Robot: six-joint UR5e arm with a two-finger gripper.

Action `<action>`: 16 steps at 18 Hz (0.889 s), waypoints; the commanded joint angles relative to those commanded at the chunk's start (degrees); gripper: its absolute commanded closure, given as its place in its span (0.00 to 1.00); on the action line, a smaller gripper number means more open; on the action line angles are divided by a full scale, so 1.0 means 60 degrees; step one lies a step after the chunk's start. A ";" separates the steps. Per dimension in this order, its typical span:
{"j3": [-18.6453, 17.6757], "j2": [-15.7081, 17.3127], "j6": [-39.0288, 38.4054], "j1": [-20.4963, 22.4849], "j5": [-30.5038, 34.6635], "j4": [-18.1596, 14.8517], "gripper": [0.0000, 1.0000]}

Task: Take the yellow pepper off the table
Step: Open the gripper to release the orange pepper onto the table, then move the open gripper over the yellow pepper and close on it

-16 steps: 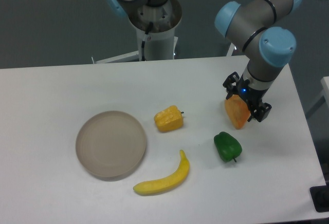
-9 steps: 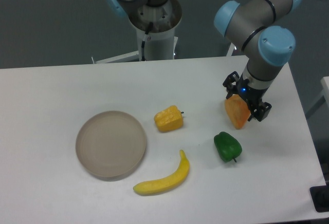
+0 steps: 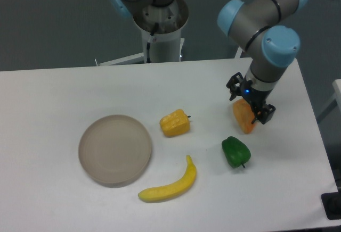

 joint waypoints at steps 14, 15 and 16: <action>-0.1288 -0.0161 -0.1349 -0.1745 0.0029 0.0965 0.00; -0.1392 -0.0205 -0.1379 -0.1804 0.0029 0.1112 0.00; -0.1538 -0.0220 -0.1393 -0.1804 0.0029 0.1302 0.00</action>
